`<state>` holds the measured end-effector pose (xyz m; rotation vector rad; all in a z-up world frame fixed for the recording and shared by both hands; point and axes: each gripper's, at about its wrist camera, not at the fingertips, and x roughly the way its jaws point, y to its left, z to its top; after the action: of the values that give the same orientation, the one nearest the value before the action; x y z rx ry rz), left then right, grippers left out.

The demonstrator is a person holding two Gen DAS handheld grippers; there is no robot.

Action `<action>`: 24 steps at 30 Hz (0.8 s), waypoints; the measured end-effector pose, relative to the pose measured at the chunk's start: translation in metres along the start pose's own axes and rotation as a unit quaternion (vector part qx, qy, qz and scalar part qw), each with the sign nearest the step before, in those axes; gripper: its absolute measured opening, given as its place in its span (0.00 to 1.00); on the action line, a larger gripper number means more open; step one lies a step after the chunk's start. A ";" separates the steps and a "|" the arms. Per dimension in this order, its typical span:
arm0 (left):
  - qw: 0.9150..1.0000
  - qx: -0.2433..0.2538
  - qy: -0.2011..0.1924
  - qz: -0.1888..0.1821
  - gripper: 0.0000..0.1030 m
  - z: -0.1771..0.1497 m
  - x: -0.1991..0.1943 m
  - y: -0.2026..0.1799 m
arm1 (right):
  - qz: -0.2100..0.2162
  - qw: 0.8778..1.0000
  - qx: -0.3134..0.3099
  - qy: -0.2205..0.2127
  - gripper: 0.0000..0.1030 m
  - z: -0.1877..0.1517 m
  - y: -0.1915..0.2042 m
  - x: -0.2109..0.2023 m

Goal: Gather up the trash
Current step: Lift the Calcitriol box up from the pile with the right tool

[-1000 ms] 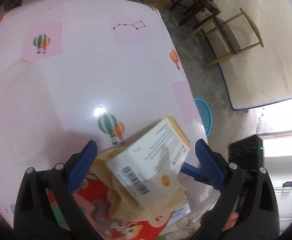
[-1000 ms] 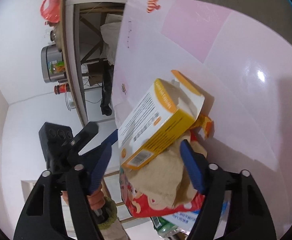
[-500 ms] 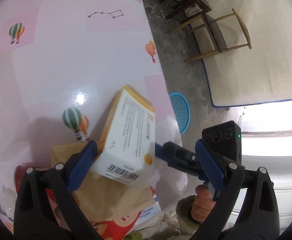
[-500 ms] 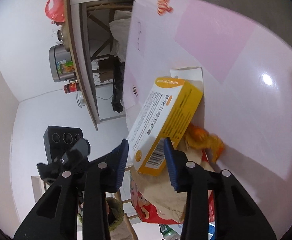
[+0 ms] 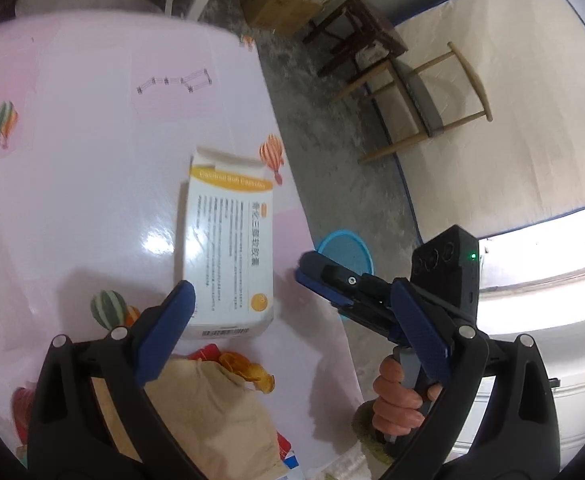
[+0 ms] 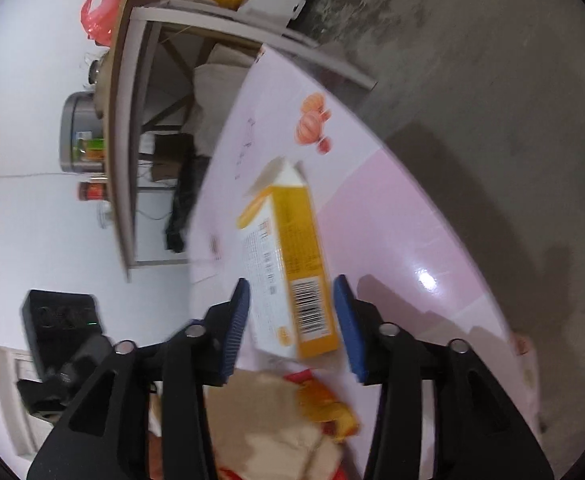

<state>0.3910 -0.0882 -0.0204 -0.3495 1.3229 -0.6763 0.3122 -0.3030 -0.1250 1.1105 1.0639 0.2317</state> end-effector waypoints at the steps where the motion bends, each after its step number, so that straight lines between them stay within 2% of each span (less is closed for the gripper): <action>1: 1.000 0.009 -0.011 0.004 0.92 -0.001 -0.009 -0.002 | -0.007 1.000 -0.014 -0.009 0.59 0.000 0.003 -0.004; 6: 0.995 0.053 -0.079 0.024 0.92 -0.018 -0.069 -0.007 | -0.073 0.990 -0.117 -0.028 0.80 -0.002 0.043 -0.007; 9: 0.990 0.060 -0.119 0.050 0.92 -0.035 -0.109 0.004 | -0.135 0.974 -0.179 -0.025 0.89 -0.004 0.073 0.011; 14: 0.979 0.037 -0.175 0.095 0.92 -0.069 -0.167 0.038 | -0.210 0.950 -0.231 0.001 0.90 -0.004 0.101 0.054; 16: 0.974 0.016 -0.195 0.116 0.92 -0.084 -0.188 0.060 | -0.241 0.941 -0.238 -0.002 0.90 -0.001 0.104 0.068; 17: 0.972 0.006 -0.200 0.122 0.92 -0.090 -0.195 0.070 | -0.256 0.938 -0.232 -0.009 0.90 0.001 0.103 0.073; 21: 0.967 -0.048 -0.207 0.141 0.92 -0.116 -0.209 0.118 | -0.269 0.938 -0.217 -0.006 0.90 0.007 0.092 0.081; 24: 0.967 -0.075 -0.193 0.150 0.92 -0.120 -0.205 0.140 | -0.289 0.929 -0.232 0.007 0.90 0.009 0.094 0.097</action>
<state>0.2914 0.1646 0.0255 -0.3723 1.0249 -0.2360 0.4005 -0.2030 -0.1043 0.3425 1.2233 0.0130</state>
